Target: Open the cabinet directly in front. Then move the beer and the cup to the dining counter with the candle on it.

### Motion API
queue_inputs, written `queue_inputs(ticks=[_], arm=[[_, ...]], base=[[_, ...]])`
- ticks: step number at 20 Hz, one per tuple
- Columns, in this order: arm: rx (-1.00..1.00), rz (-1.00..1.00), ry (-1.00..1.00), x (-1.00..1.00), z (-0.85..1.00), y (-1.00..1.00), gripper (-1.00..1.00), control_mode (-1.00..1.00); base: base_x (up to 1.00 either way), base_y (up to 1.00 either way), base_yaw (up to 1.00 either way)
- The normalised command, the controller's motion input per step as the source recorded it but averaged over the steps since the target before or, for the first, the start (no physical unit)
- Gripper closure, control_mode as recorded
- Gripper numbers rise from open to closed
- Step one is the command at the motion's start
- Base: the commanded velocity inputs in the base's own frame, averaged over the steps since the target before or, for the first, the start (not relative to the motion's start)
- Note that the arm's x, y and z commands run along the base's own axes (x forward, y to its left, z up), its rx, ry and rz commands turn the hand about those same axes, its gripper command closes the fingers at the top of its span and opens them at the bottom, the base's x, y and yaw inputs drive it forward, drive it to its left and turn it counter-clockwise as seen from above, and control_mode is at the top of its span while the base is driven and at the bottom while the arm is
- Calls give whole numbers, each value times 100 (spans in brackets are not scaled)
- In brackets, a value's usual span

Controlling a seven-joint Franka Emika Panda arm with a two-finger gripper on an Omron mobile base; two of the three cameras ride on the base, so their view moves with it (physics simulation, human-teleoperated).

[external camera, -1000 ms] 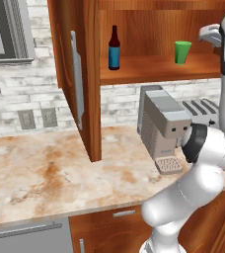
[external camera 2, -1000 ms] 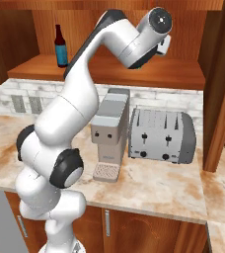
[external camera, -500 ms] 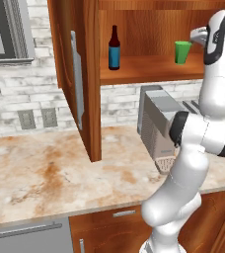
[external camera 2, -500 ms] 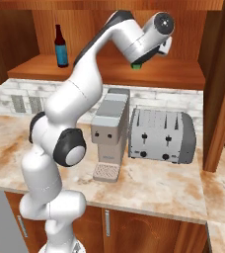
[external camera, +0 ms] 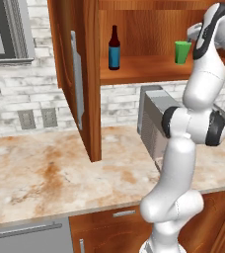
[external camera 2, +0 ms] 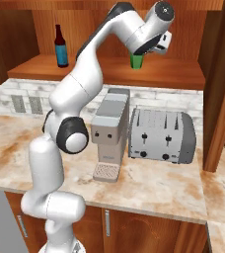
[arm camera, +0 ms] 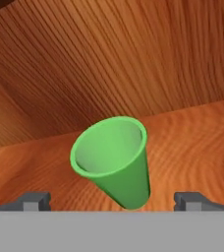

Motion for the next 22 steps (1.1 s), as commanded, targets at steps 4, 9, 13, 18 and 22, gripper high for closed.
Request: queue_inputs(ticks=[4,9,13,18,22], arm=[[-2,0,0,2,-20,0,-100,-100],[0,0,0,15,-8,0,-100,-100],[-1,0,0,12,-12,0,-100,-100],[-3,-1,-2,0,-29,1,-100,-100],[0,-2,0,11,-2,0,-100,-100]], base=[[0,0,0],[0,0,0],[0,0,0],[0,0,0],[0,0,0]])
